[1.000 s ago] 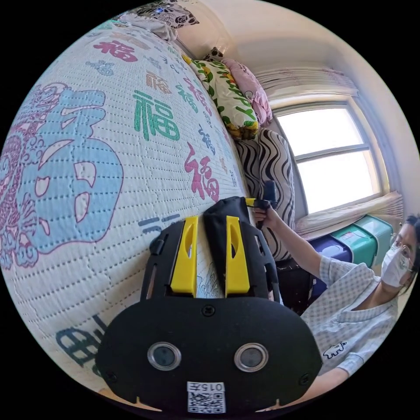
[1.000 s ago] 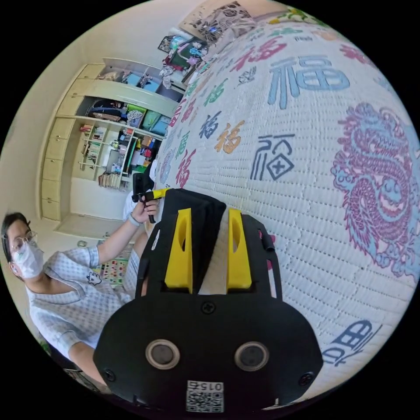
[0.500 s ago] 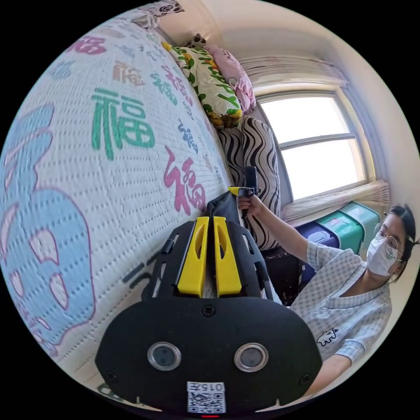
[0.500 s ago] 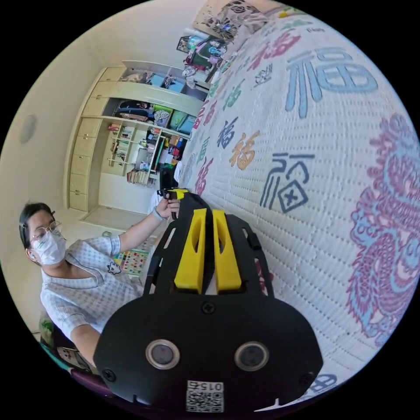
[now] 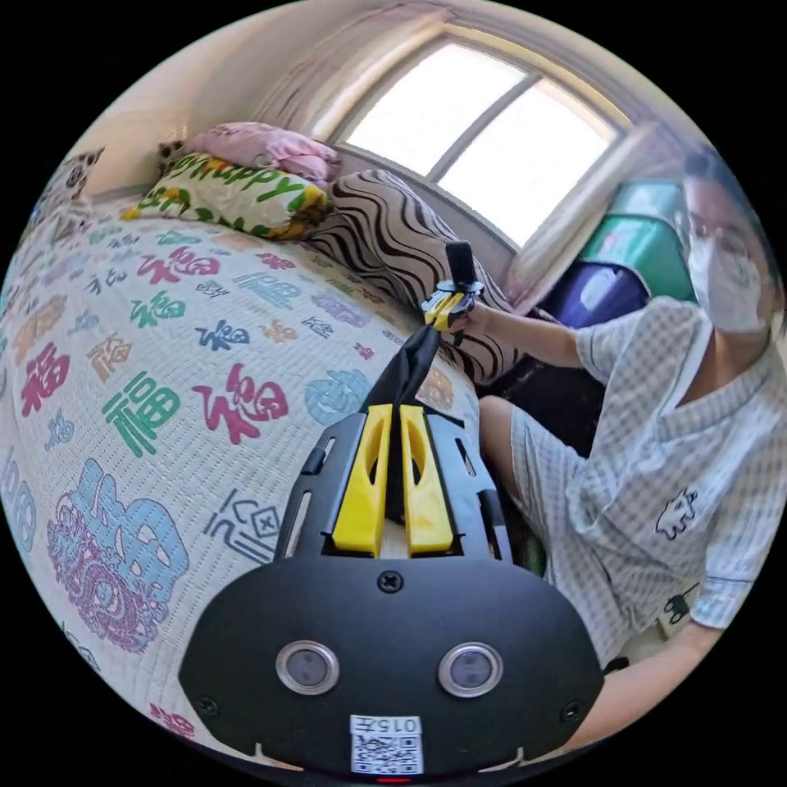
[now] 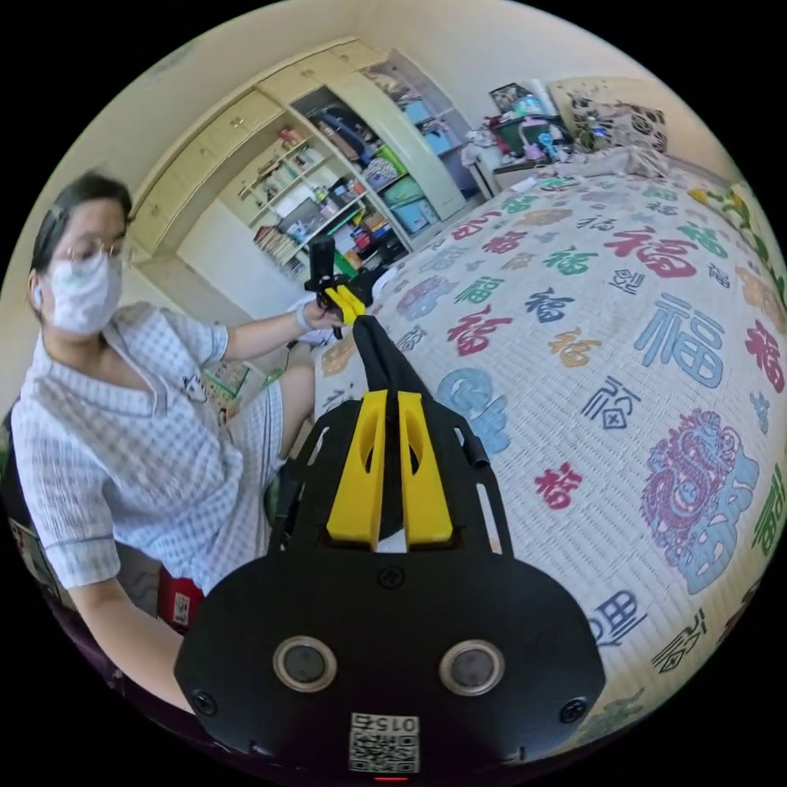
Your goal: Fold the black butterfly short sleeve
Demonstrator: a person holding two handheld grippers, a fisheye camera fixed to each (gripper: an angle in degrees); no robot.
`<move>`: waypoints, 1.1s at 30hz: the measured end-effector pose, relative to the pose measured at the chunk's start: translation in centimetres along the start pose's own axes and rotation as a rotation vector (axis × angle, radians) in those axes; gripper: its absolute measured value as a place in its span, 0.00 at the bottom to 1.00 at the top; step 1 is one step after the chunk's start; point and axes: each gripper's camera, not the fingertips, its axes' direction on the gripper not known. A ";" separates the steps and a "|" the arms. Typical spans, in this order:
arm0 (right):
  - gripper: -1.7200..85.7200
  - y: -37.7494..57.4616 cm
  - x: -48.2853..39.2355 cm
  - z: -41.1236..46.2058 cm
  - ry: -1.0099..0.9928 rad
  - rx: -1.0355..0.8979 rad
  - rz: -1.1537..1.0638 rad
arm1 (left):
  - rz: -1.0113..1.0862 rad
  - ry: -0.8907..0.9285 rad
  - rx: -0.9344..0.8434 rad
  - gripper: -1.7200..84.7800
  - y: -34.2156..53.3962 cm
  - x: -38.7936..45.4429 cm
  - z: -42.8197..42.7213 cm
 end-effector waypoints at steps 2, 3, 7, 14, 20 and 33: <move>0.05 1.9 -3.1 1.5 0.055 -0.083 -0.047 | 0.059 -0.037 -0.019 0.02 1.9 4.6 2.1; 0.05 2.4 -3.8 1.9 0.076 -0.106 -0.056 | 0.069 -0.044 -0.029 0.02 2.4 5.5 2.8; 0.05 5.2 -6.9 4.9 0.143 -0.202 -0.069 | 0.068 -0.081 -0.114 0.02 5.7 10.5 7.2; 0.06 7.8 -9.5 8.9 0.236 -0.333 -0.067 | 0.035 -0.167 -0.198 0.02 8.6 15.3 12.6; 0.09 9.5 -10.7 9.9 0.292 -0.363 0.013 | 0.012 -0.181 -0.237 0.02 8.9 17.3 14.7; 0.05 8.2 -10.5 11.4 0.273 -0.285 0.076 | -0.114 -0.182 -0.236 0.09 5.7 15.7 19.3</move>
